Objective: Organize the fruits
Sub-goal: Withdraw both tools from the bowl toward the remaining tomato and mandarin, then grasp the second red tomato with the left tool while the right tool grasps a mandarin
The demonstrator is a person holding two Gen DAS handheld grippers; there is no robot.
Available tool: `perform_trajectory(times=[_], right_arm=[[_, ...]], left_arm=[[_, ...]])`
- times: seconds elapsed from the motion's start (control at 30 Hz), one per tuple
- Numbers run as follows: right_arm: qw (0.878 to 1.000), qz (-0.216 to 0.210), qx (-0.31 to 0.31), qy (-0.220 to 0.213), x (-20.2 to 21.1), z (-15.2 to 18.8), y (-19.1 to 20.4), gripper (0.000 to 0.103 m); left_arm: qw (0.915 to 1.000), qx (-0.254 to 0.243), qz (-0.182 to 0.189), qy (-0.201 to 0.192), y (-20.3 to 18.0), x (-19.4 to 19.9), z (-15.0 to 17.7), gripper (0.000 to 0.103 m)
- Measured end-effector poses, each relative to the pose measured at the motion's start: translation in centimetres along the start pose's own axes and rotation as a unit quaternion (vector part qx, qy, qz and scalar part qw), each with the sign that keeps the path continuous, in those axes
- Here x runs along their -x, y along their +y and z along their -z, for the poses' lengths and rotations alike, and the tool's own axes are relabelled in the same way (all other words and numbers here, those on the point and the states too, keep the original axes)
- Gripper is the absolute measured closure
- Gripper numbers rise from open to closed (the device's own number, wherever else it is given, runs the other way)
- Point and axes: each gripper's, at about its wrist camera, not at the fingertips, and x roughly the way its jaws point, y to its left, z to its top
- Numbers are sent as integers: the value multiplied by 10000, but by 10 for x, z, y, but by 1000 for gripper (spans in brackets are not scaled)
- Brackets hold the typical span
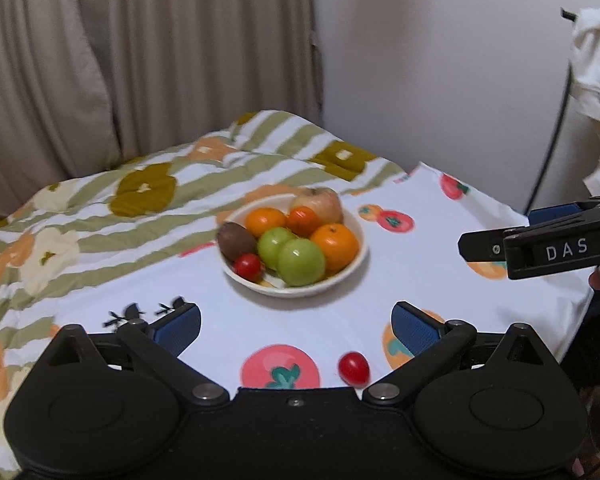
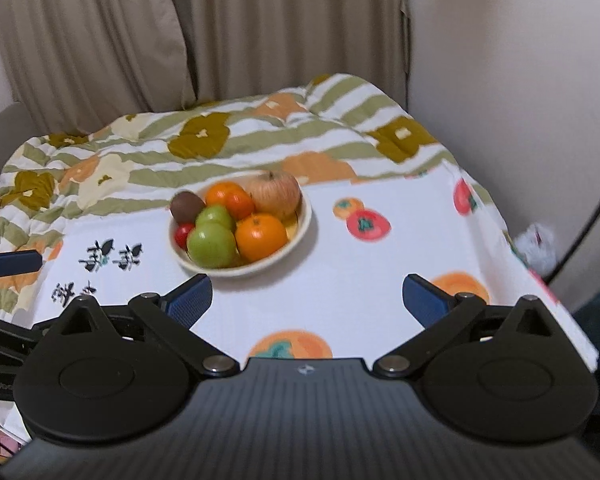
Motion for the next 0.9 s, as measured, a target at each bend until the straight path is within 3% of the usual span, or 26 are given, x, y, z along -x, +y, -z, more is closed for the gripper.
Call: perform_trajectory(times=[0.2,0.53,0.67,0.9], right_arm=[[9997,-7,-153,184,-16,26,-7,0],[9982,-115,-161,558,-48,63,-13,0],[9976,-191,-109,661,-57,71,-10,0],[9965,-297,-37,779,-67,74,1,11]], left_arm=[[9990,-248,286,229,-11,-27,18,7],[9926,-734,591,768,-29,-79,44,36],[9905,-833,633,888,-32,-95,48,42],[9886,-848,743,995,-33,-111,48,57]])
